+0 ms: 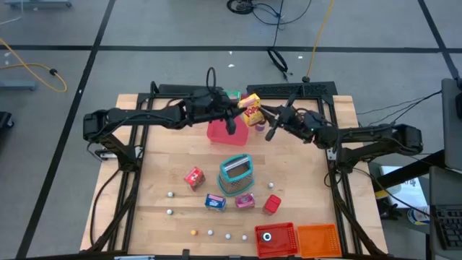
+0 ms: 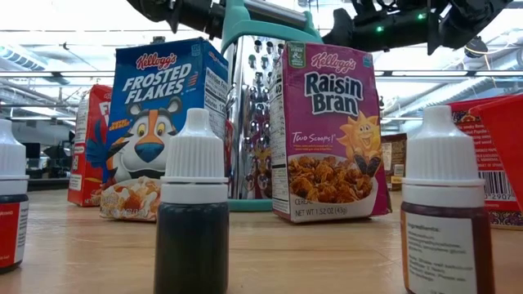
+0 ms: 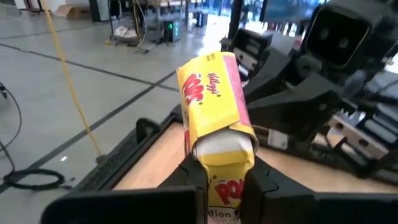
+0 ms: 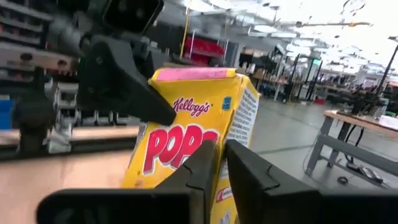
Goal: Pick & Place Kitchen Items
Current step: Put the yellow cereal box into the pink bin
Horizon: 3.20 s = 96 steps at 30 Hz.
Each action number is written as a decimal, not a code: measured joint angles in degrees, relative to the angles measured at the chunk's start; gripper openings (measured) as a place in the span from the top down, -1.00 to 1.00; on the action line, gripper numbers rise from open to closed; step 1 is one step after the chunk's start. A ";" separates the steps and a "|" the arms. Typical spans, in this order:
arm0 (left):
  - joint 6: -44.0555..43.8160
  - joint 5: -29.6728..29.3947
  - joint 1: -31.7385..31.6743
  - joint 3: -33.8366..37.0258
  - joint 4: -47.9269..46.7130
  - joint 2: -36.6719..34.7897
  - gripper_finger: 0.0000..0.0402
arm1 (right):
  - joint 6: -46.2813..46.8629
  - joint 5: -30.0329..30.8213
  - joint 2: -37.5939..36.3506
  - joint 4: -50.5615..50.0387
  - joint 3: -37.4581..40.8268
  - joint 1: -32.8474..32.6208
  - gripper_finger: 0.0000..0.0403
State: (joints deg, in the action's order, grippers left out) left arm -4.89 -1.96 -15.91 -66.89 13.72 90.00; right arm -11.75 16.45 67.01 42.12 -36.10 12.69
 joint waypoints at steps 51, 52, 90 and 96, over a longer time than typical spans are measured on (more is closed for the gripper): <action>-7.89 -20.36 -6.57 -0.04 1.68 18.26 0.79 | 0.52 -0.04 -4.42 -20.48 -0.04 0.33 0.49; -8.15 -21.25 -6.51 -0.04 2.64 18.65 0.78 | 0.53 -0.07 -4.42 -20.56 -0.04 0.33 0.49; -8.32 -24.46 -6.03 -0.07 12.77 22.56 0.68 | 0.50 -0.09 -4.40 -20.58 -0.02 0.35 0.49; -8.42 -23.32 -6.03 -0.07 13.04 22.56 0.39 | 0.50 -0.09 -4.40 -20.58 -0.02 0.35 0.49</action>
State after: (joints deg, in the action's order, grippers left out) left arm -13.31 -25.28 -21.93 -66.96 26.76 112.55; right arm -11.25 16.36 62.61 21.54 -36.12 13.04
